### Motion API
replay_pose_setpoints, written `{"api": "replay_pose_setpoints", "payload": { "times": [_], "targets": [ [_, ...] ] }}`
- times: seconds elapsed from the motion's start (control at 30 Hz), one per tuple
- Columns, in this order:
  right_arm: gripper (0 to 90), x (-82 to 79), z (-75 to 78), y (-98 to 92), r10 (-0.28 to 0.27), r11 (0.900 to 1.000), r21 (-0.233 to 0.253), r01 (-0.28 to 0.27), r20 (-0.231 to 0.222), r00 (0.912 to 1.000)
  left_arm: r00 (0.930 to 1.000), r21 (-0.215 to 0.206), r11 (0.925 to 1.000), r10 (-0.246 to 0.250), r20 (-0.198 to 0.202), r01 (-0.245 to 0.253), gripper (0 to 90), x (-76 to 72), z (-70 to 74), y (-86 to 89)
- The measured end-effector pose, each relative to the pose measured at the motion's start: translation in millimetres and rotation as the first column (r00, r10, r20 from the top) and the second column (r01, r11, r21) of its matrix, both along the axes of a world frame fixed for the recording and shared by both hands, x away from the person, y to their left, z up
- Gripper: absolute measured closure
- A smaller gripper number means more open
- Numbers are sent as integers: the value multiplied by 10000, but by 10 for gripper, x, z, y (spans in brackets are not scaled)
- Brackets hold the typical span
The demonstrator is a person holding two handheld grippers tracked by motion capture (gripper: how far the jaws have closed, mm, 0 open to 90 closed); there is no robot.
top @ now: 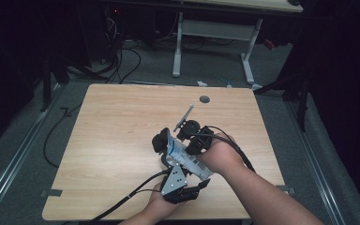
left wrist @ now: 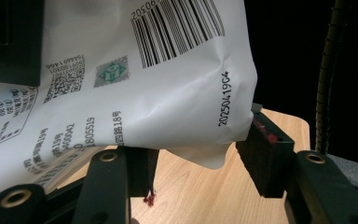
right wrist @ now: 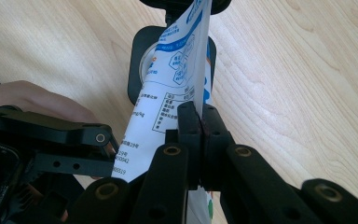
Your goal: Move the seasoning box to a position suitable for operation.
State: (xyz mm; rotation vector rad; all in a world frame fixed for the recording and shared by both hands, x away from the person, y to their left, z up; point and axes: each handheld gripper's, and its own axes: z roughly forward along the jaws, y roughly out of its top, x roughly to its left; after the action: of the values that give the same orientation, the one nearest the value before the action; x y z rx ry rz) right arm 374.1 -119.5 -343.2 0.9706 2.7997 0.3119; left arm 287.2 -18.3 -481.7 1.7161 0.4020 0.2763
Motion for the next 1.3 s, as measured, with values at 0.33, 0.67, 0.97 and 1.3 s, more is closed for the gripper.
{"api": "replay_pose_setpoints", "payload": {
  "times": [0.33, 0.67, 0.97, 1.3],
  "targets": [
    [894, 4, 4, 4, -18, 10000, 27, 17, 23, 10000, 10000, -49, 10000, 11, 4, -11, 503, 7, 12, 3],
    [894, 10, 5, 10, 35, 10000, 60, -35, 27, 10000, 10000, -66, 10000, -3, 13, 3, 504, 5, 21, 14],
    [894, 4, 7, 11, -9, 10000, 96, 8, 32, 10000, 10000, -90, 10000, -17, 21, 18, 504, 2, 26, 16],
    [894, 2, 8, 12, -3, 10000, 76, 3, 43, 10000, 10000, -100, 9999, -28, 36, 29, 505, 0, 29, 19]
  ]
}}
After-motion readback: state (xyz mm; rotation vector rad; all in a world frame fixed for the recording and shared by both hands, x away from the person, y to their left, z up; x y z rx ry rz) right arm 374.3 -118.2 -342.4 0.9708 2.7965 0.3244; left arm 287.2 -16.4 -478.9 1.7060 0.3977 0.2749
